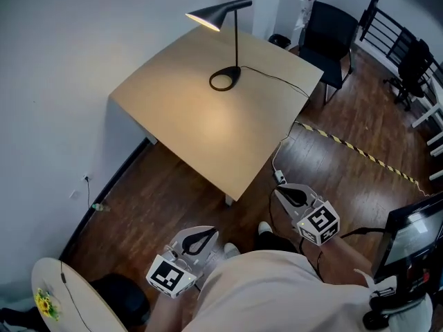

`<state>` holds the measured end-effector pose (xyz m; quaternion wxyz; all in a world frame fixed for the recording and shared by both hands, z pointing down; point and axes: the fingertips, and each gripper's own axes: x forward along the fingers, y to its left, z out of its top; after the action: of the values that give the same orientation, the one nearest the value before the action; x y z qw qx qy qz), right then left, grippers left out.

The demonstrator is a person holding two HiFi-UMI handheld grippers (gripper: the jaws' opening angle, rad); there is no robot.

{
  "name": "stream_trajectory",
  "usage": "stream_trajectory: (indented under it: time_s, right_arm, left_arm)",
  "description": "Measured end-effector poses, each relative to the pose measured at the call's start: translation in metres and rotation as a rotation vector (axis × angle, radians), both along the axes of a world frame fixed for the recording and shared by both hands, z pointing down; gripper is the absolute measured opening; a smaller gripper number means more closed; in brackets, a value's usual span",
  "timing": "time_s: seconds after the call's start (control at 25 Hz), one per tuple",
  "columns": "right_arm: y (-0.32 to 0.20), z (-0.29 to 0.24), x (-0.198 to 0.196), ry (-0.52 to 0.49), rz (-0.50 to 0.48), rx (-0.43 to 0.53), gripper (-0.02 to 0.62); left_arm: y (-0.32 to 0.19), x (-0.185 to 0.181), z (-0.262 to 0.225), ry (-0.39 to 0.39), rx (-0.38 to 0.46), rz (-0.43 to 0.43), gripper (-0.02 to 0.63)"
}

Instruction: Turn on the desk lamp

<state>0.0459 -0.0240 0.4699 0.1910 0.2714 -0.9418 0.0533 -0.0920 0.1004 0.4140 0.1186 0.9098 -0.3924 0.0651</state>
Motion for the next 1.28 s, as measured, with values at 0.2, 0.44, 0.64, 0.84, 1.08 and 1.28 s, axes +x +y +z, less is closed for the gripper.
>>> stream_trajectory:
  time_s: [0.2, 0.44, 0.64, 0.84, 1.08, 1.28]
  right_arm:
    - [0.031, -0.026, 0.014, -0.017, -0.01, 0.042, 0.003]
    - [0.073, -0.053, 0.063, -0.049, -0.024, 0.082, 0.003]
    - [0.125, -0.044, 0.131, -0.077, 0.001, 0.052, 0.003]
    - [0.177, -0.04, 0.184, -0.102, -0.02, 0.026, 0.003]
    - [0.213, -0.025, 0.22, -0.123, -0.041, -0.015, 0.004]
    - [0.228, -0.041, 0.233, -0.151, -0.007, 0.009, 0.005]
  left_arm:
    - [0.022, 0.024, -0.008, 0.01, 0.04, 0.037, 0.017]
    - [0.044, 0.08, -0.005, -0.004, 0.05, 0.102, 0.017]
    - [0.075, 0.147, -0.014, -0.015, 0.062, 0.121, 0.017]
    - [0.119, 0.209, -0.023, -0.003, 0.036, 0.105, 0.017]
    - [0.162, 0.245, -0.02, -0.031, -0.009, 0.079, 0.017]
    - [0.178, 0.25, -0.028, -0.049, 0.002, 0.086, 0.017]
